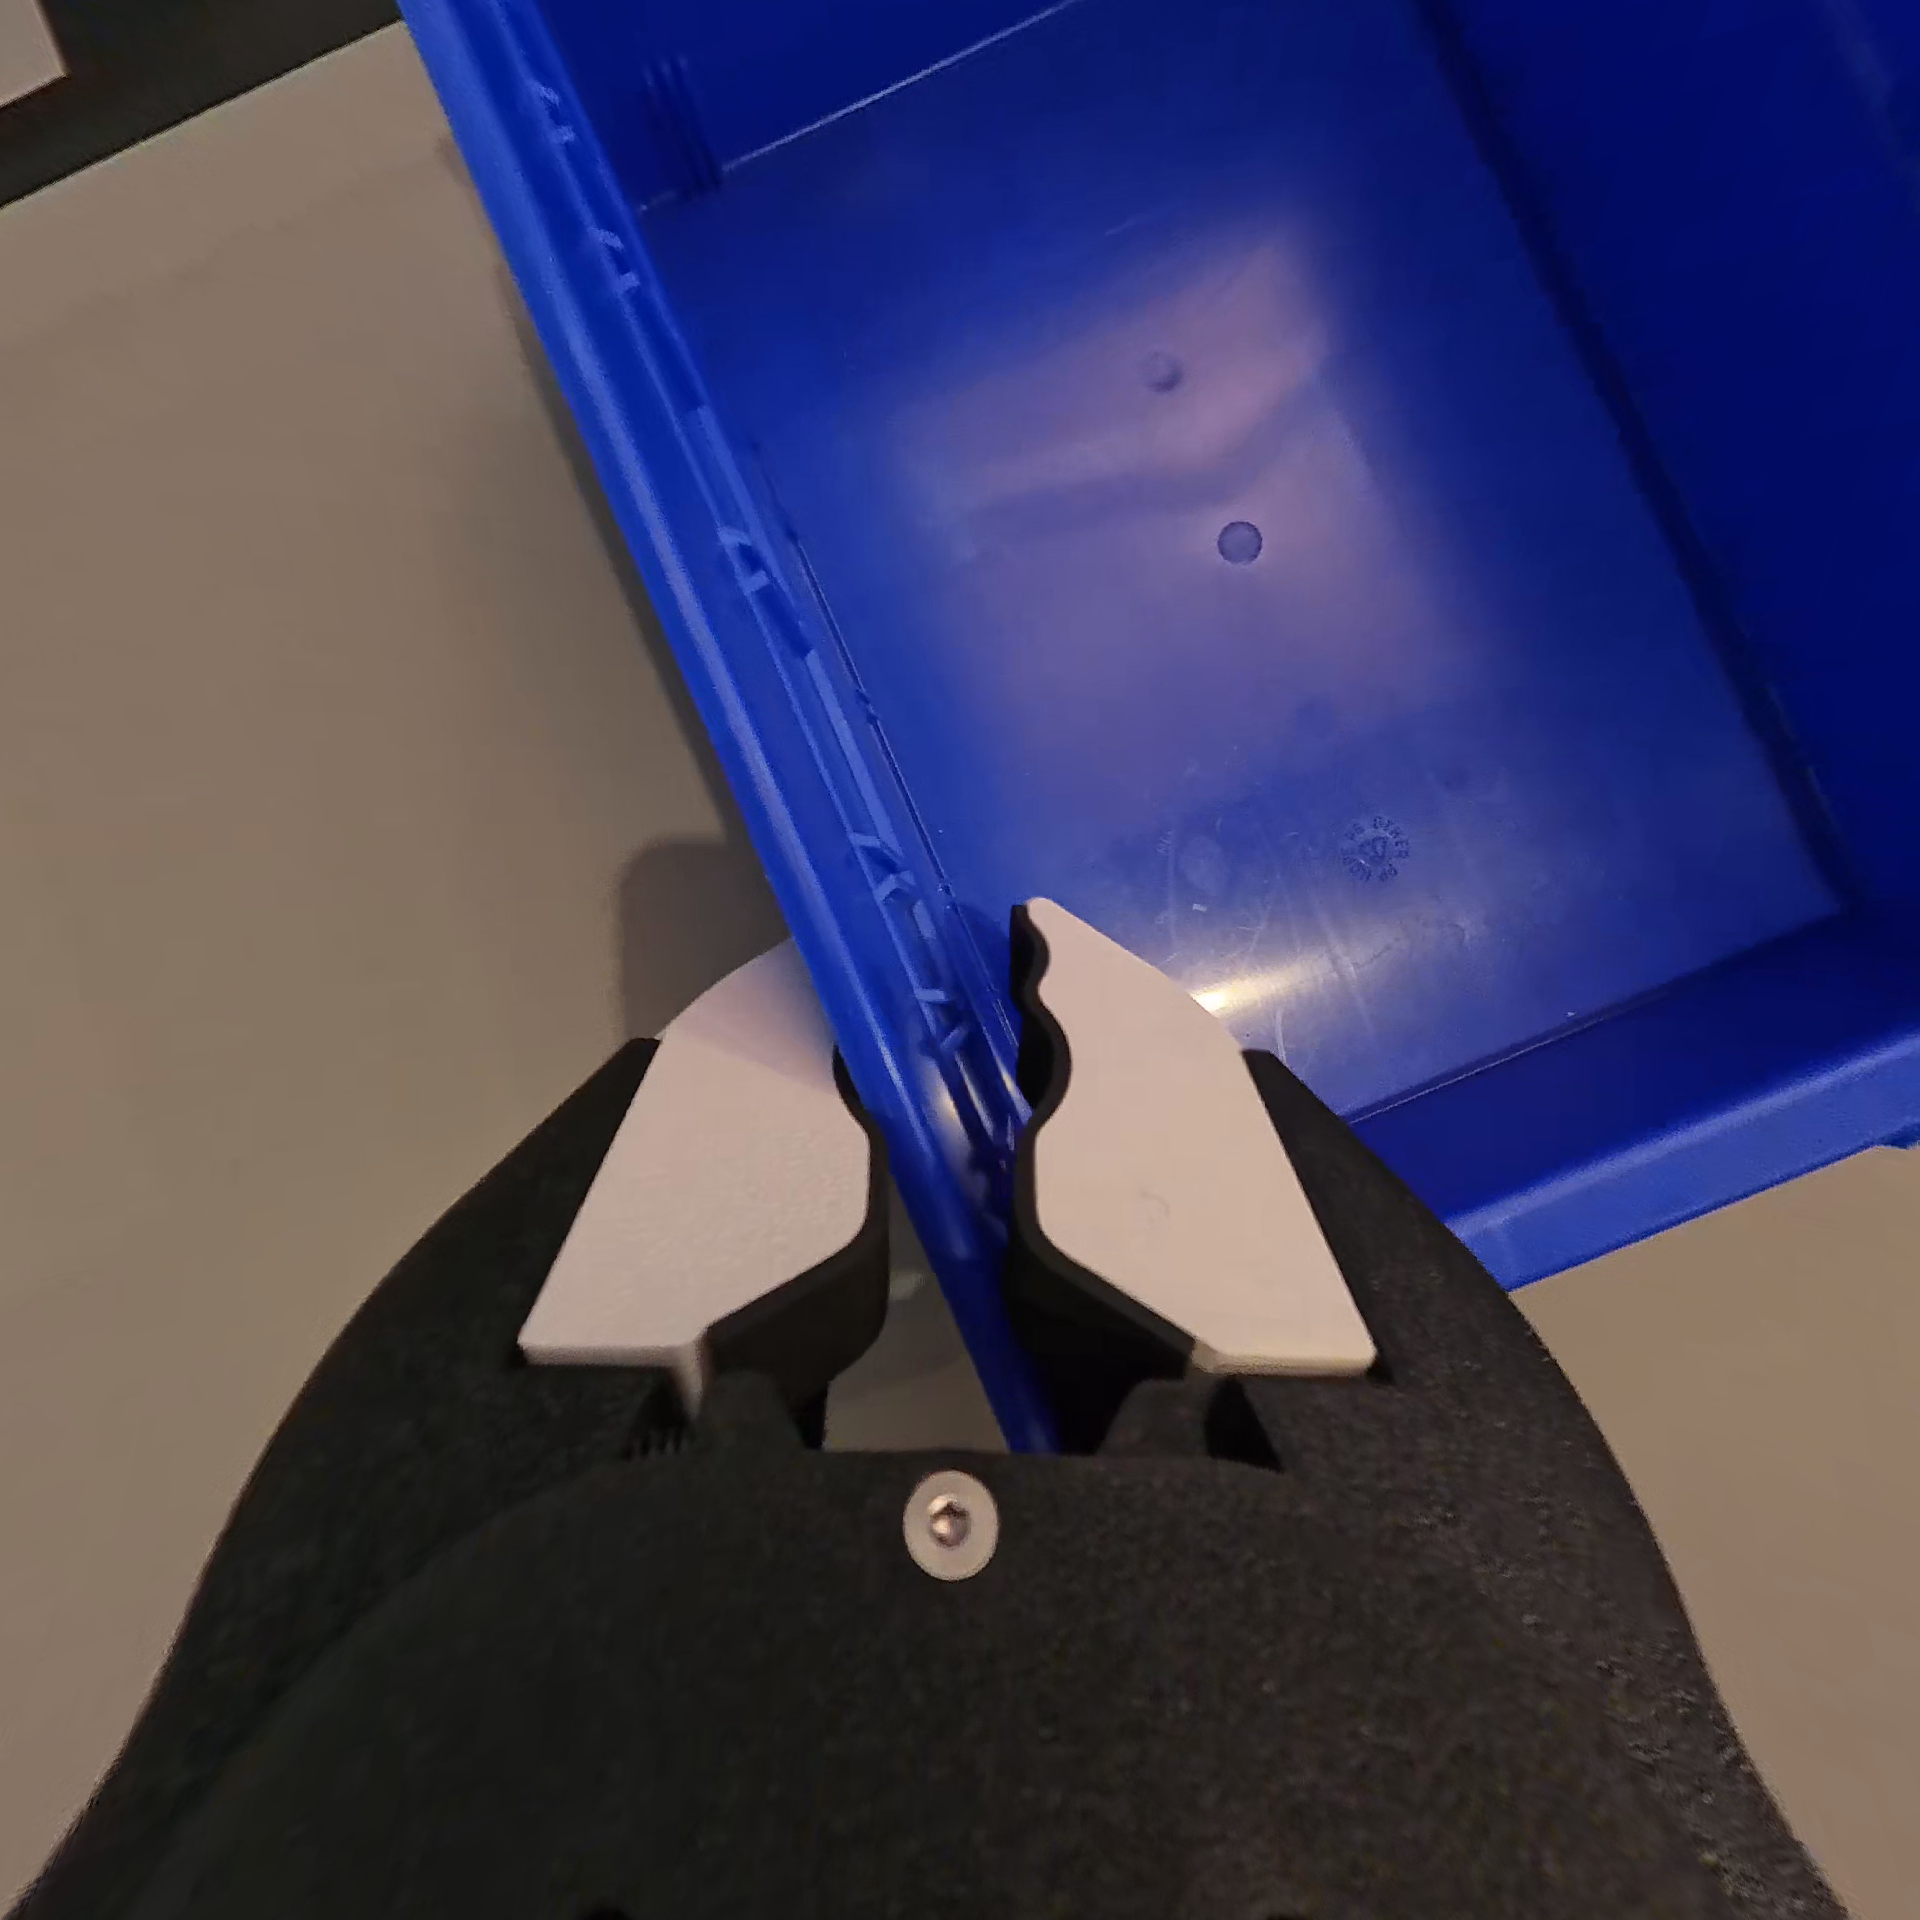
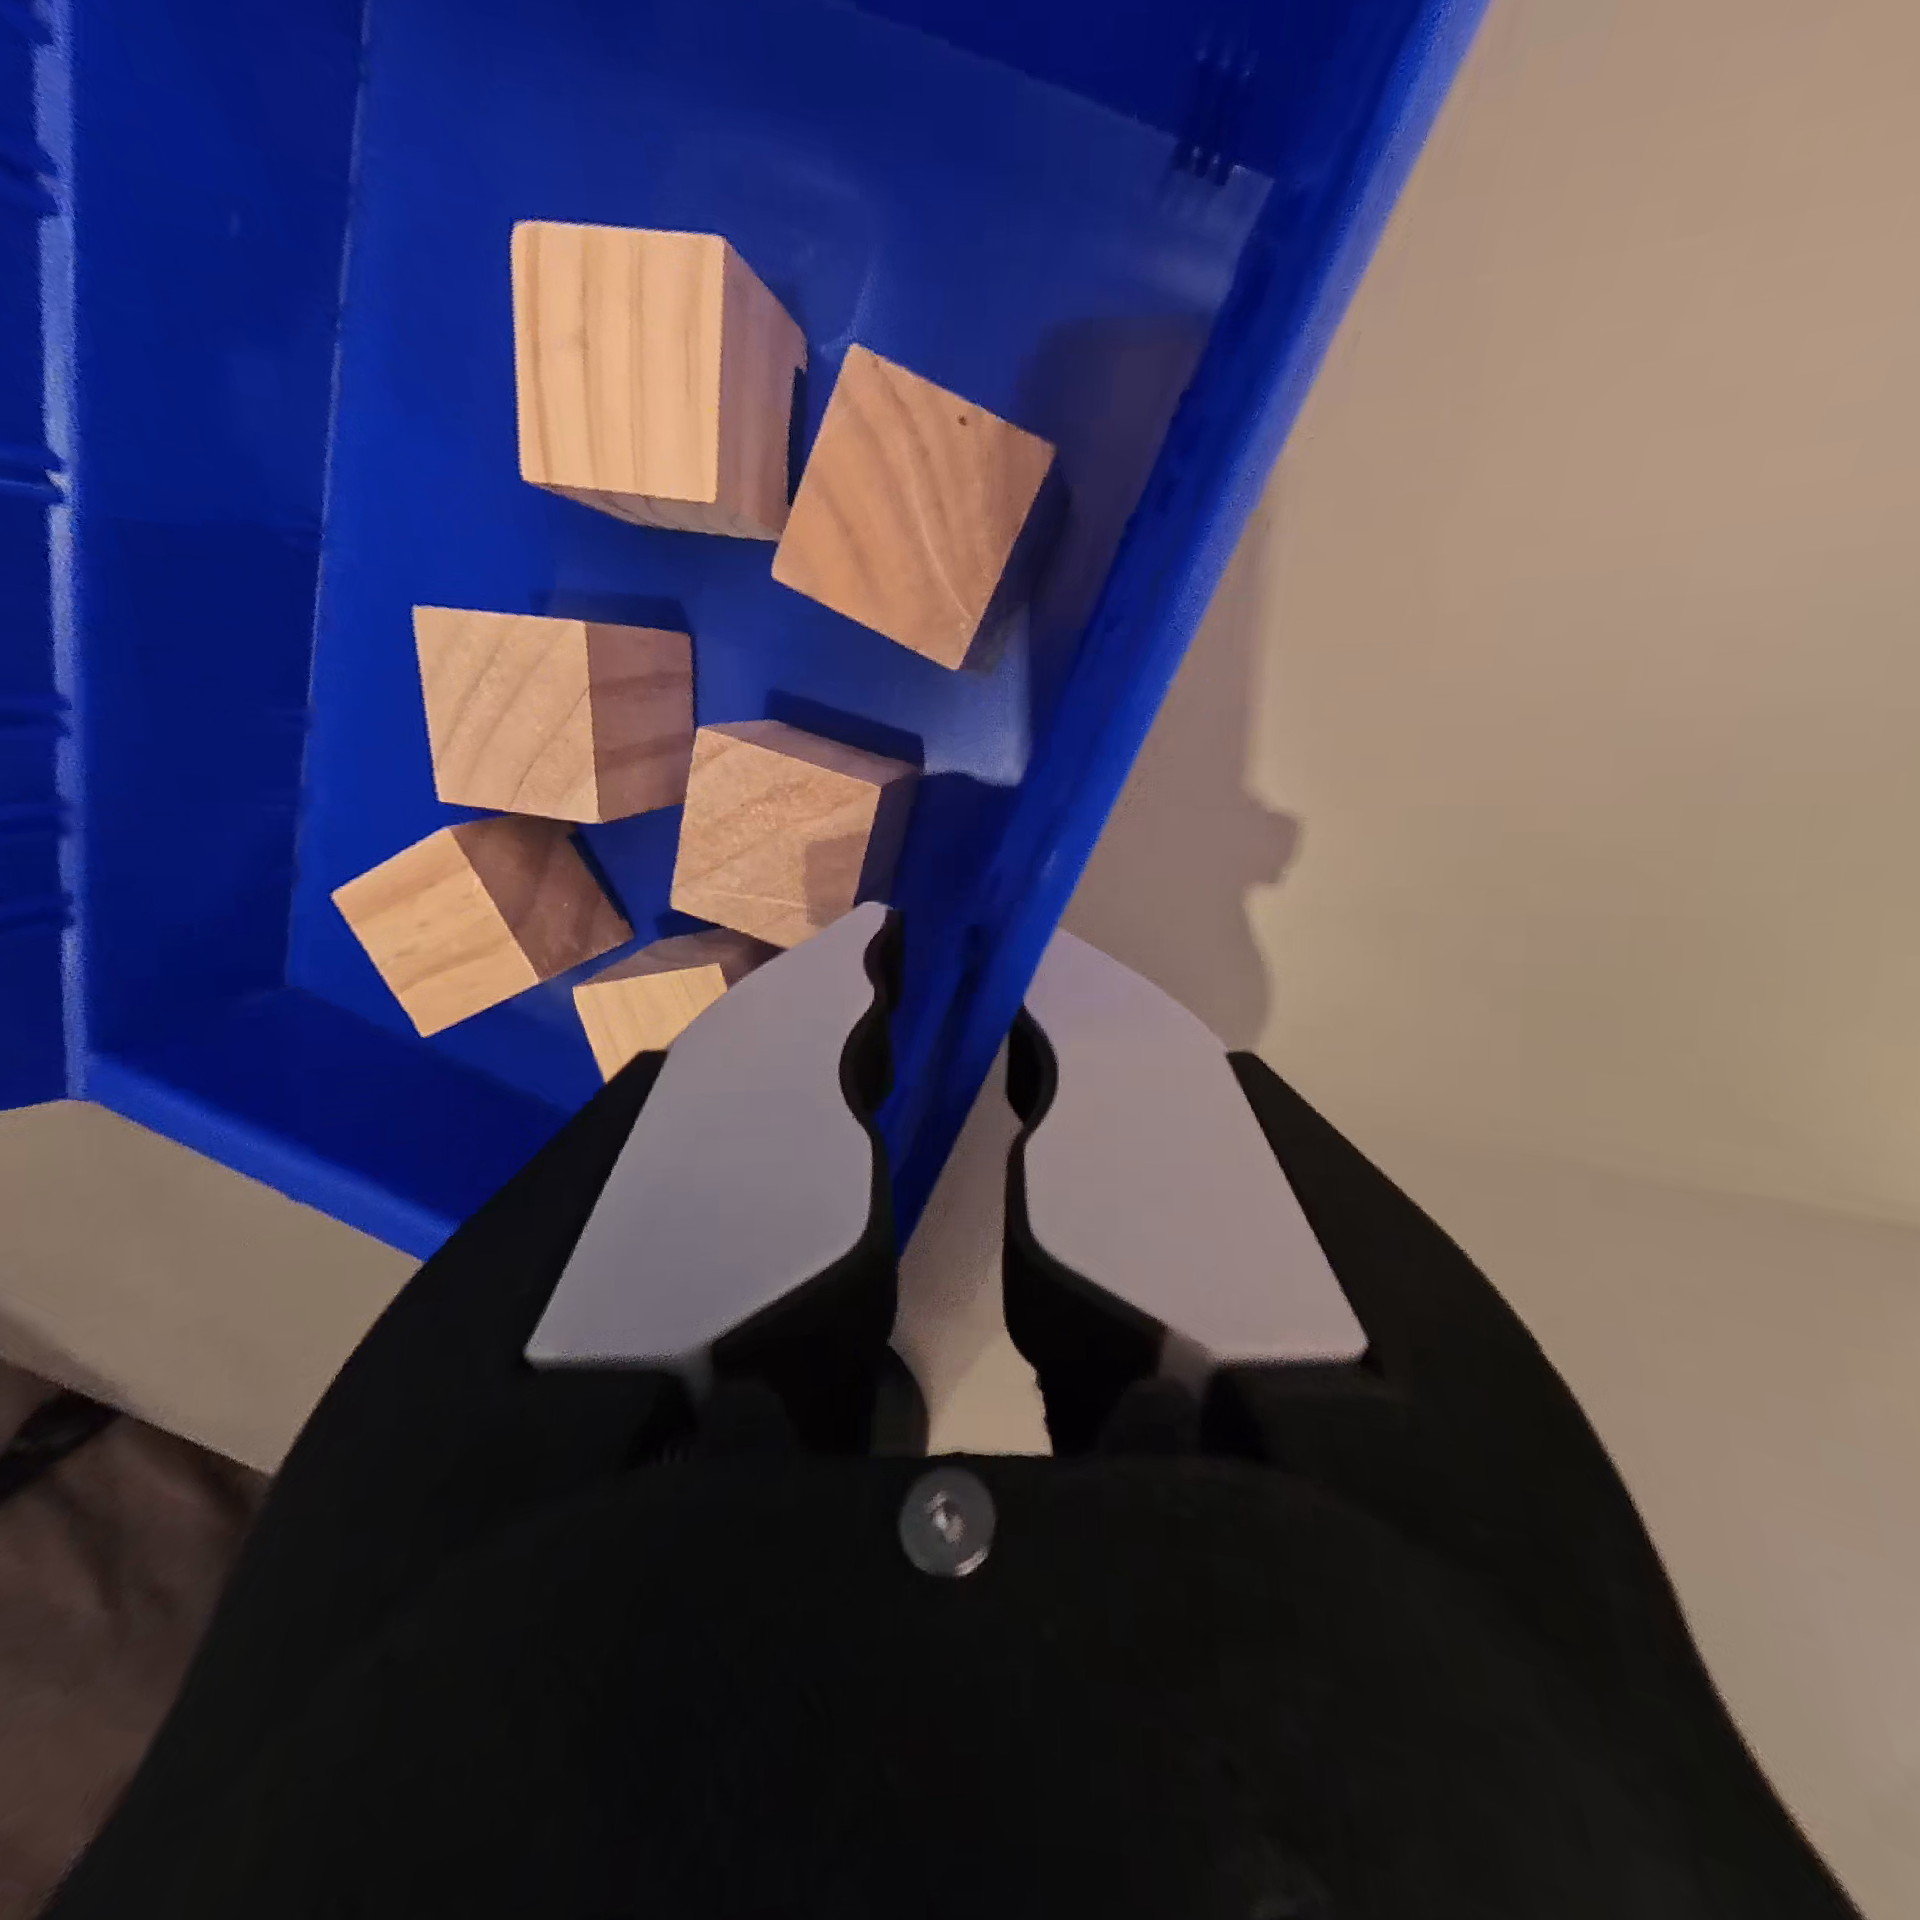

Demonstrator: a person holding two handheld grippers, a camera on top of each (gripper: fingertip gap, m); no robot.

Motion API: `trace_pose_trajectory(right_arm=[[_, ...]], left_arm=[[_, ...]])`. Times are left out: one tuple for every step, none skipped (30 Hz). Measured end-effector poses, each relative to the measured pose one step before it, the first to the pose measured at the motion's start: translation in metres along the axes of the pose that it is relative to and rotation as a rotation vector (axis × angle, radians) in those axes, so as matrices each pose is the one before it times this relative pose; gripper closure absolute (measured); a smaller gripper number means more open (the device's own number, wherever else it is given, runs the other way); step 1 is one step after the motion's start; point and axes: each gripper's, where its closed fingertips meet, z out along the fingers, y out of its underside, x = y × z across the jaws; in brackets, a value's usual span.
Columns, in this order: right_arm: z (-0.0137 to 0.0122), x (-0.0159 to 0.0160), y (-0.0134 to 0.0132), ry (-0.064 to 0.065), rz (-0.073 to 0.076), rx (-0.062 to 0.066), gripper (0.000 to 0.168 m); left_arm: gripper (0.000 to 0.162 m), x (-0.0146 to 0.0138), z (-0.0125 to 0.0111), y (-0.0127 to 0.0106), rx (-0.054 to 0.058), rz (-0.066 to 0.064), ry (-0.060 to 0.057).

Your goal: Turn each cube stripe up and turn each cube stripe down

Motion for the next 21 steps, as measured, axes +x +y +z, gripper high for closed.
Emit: trace_pose_trajectory(right_arm=[[0.00143, -0.00177, -0.00465, -0.0084, 0.0114, 0.0142, 0.15], [0.00128, 0.001, -0.00697, 0.0026, 0.0153, 0.0286, 0.149], [0.00132, 0.00287, -0.00705, 0.0103, 0.0183, 0.0314, 0.147], [0.00185, 0.00357, -0.00589, 0.0129, 0.0203, 0.0259, 0.147], [0.00276, 0.00331, -0.00491, 0.0137, 0.017, 0.0196, 0.145], [0.00347, 0.00308, -0.00322, 0.0165, 0.0115, 0.0083, 0.145], [0.00406, 0.0011, -0.00074, 0.0086, 0.0044, -0.006, 0.144], [0.00417, -0.00072, 0.00126, 0.0009, 0.0014, -0.0177, 0.144], [0.00429, 0.00031, 0.00304, 0.0116, -0.0037, -0.0274, 0.146], [0.00356, 0.00136, 0.00388, 0.023, -0.0147, -0.0333, 0.147], [0.00114, 0.00084, 0.0015, 0.024, -0.0192, -0.0167, 0.15], [-0.00016, 0.00084, 0.00058, 0.0242, -0.0159, -0.0063, 0.155], [0.00007, -0.00003, 0.00156, 0.0131, -0.0062, -0.0138, 0.155], [0.00003, -0.00016, 0.0004, 0.0038, 0.0038, -0.0055, 0.155], [0.00009, -0.00001, 0.00018, -0.0004, 0.0015, -0.0044, 0.155], [0.00016, 0.00011, 0.00009, -0.001, 0.0011, -0.0027, 0.155], [0.00014, 0.00002, 0.00044, -0.0022, 0.0037, -0.0032, 0.155], [0.0003, -0.00028, 0.00075, -0.0034, 0.0032, -0.0054, 0.155], [0.00089, -0.0005, 0.00184, -0.0055, 0.0009, -0.0122, 0.154], [0.00108, -0.00079, 0.00271, -0.0065, -0.0018, -0.018, 0.154], [0.00101, -0.0009, 0.0028, -0.0074, -0.0027, -0.017, 0.154]], left_arm=[[0.14, 0.00303, 0.0003, -0.00062, 0.0003, 0.0038, 0.0019], [0.14, 0.00314, 0.00041, -0.0008, 0.0008, 0.0045, 0.0026], [0.139, 0.00372, 0.00045, -0.0009, 0.0003, 0.0077, 0.0053], [0.137, 0.00376, 0.00045, -0.00087, -0.0016, 0.0071, 0.0051], [0.136, 0.00342, 0.00059, -0.00105, -0.0035, 0.0075, 0.0017], [0.134, 0.00378, 0.00062, -0.00114, -0.0047, 0.0083, 0.0025], [0.133, 0.00434, 0.00079, -0.00128, -0.004, 0.011, 0.0069], [0.131, 0.00465, 0.00048, -0.001, -0.0052, 0.0138, 0.0103], [0.13, 0.00433, 0.00042, -0.0009, -0.0041, 0.0114, 0.0089], [0.128, 0.00396, 0.00052, -0.00102, -0.0004, 0.0049, 0.0086], [0.127, 0.00392, 0.00058, -0.00113, 0.0012, 0.0073, 0.0084], [0.125, 0.00356, 0.00084, -0.00141, 0.0032, 0.0112, 0.0054], [0.123, 0.00353, 0.00066, -0.00127, 0.0033, 0.0099, 0.007], [0.121, 0.00442, 0.00047, -0.00115, 0.0011, 0.0139, 0.0149], [0.118, 0.0043, 0.00013, -0.00085, -0.001, 0.0148, 0.0191], [0.115, 0.00314, -0.00022, -0.0006, 0.0015, 0.0128, 0.0163], [0.112, 0.00071, -0.00131, -0.00141, 0.0123, 0.0079, 0.0034], [0.11, -0.00054, -0.00339, -0.00331, 0.0315, 0.0069, -0.0019], [0.108, -0.00112, -0.00598, -0.00447, 0.0411, 0.0025, -0.0021], [0.106, -0.00132, -0.00847, -0.00554, 0.0448, 0.0038, 0.0003], [0.104, -0.00188, -0.01104, -0.00661, 0.0457, 0.0038, -0.0022]])
